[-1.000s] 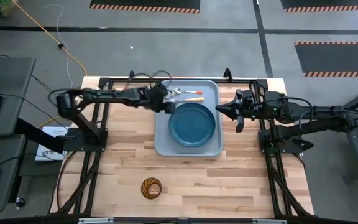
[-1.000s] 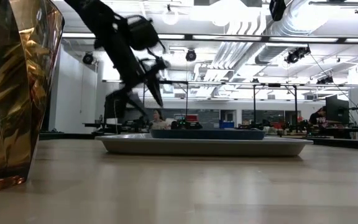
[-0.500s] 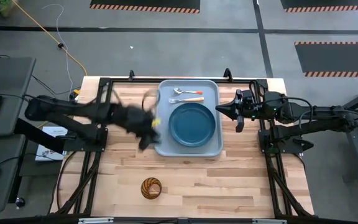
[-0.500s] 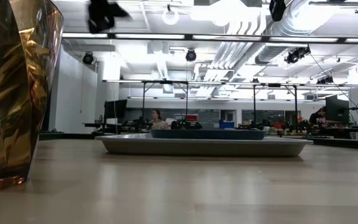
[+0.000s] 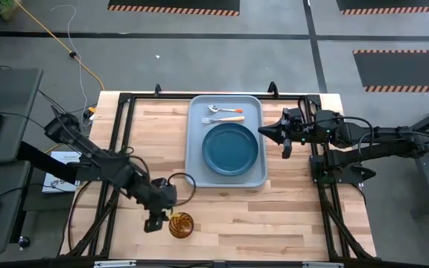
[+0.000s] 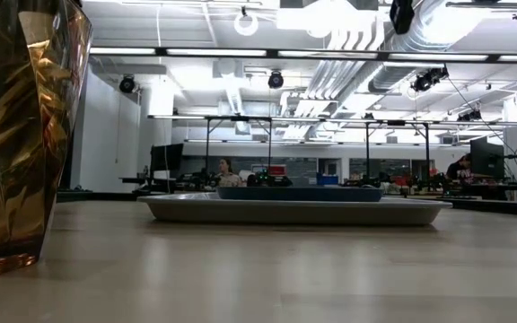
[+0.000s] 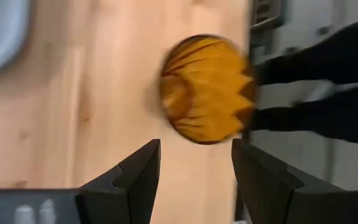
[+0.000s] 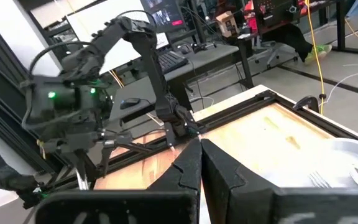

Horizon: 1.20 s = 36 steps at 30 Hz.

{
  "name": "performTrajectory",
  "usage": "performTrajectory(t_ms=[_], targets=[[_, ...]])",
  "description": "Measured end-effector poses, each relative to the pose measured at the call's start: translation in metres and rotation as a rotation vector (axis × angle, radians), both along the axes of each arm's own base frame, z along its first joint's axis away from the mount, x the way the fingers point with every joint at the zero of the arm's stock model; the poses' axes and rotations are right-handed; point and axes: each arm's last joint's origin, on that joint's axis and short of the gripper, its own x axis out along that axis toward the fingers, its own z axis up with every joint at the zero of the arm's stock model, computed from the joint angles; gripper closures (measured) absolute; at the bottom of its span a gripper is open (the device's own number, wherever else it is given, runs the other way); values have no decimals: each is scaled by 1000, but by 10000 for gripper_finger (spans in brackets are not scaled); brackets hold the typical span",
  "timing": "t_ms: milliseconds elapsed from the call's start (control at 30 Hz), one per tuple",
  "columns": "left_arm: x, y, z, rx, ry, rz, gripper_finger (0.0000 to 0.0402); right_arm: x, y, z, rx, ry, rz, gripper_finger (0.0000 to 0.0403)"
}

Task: Pick and place plate/cup/fork/spoon on tray
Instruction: Put the brown cup to the top left of the blue plate on the blue serving tray

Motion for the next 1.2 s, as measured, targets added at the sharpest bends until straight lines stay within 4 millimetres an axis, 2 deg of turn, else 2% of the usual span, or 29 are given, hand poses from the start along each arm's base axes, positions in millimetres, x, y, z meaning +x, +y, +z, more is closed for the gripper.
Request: performTrajectory(t_ms=[200,567,667,767,867,967,1067,1200], targets=[[21,-13,-23,31,72,66,215,0,0,-4,-3,40,1,402],[37,-23,-63,99,195,105,217,-1,0,-7,-1,73,6,402],[38,-24,-69,113,209,96,232,-1,0,-7,-3,73,6,402],[39,-25,-71,121,214,90,264,-1,0,-7,-3,74,6,402],[40,-22,-71,122,215,95,318,-1,0,-7,-4,74,6,402],[39,-11,-61,119,217,104,383,-1,0,-7,-4,74,5,402],[35,11,-41,97,205,149,388,-1,0,-7,-4,74,5,402],[27,58,-4,97,130,274,396,-1,0,-7,-4,77,5,402]])
